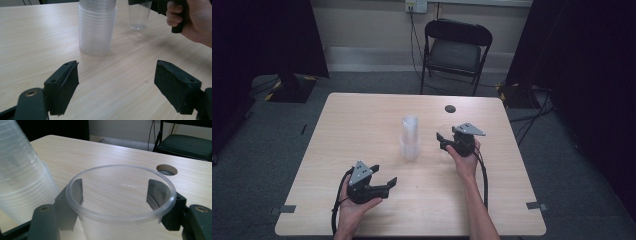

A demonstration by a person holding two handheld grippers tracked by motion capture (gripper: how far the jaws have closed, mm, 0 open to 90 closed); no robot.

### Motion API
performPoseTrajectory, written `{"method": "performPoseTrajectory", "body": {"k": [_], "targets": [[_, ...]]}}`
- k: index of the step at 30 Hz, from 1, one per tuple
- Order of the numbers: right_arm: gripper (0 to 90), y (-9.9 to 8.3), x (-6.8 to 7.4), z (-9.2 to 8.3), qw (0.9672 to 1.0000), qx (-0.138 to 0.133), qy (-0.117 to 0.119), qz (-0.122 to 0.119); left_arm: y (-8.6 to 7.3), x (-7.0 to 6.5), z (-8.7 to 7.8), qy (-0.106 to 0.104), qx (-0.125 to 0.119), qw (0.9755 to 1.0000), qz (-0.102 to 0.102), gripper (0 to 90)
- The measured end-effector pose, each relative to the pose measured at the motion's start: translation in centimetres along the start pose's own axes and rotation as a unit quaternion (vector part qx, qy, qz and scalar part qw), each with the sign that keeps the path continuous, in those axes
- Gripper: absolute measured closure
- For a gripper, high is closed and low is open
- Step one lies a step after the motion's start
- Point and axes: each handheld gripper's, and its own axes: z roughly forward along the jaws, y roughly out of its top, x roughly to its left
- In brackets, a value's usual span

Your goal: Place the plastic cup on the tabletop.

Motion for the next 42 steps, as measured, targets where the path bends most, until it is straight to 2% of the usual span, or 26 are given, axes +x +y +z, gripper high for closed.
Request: {"method": "performPoseTrajectory", "body": {"k": [5, 8, 14, 22, 25, 33, 42], "targets": [[28.7, -0.4, -0.5, 0.9, 0.9999, 0.007, -0.005, 0.01, -0.5, 0.2, -0.2, -0.002, 0.005, 0.9997, -0.024, 16.9], [28.5, -0.6, -0.5, 1.3, 0.9998, 0.012, -0.007, 0.013, -0.9, 0.1, -0.2, -0.005, 0.006, 0.9996, -0.029, 16.7], [28.3, -1.1, -0.7, 1.8, 0.9996, 0.018, -0.003, 0.019, -0.8, 0.0, -0.2, -0.005, 0.005, 0.9996, -0.028, 16.0], [28.9, -1.7, -0.7, 1.0, 0.9997, 0.016, -0.001, 0.018, -0.8, -0.1, 0.0, -0.01, 0.011, 0.9996, -0.024, 15.8], [29.2, -1.9, -0.9, 0.6, 0.9996, 0.018, -0.004, 0.02, -0.8, -0.2, 0.1, -0.011, 0.012, 0.9994, -0.029, 16.0], [28.9, -2.3, -0.8, -0.1, 0.9997, 0.023, -0.002, 0.006, -0.8, 0.2, 0.0, 0.001, 0.012, 0.9993, -0.037, 16.2], [27.8, -2.7, -0.4, 0.4, 0.9988, 0.047, -0.007, 0.008, -0.9, 0.4, -0.2, 0.001, 0.009, 0.9993, -0.037, 16.0]]}}
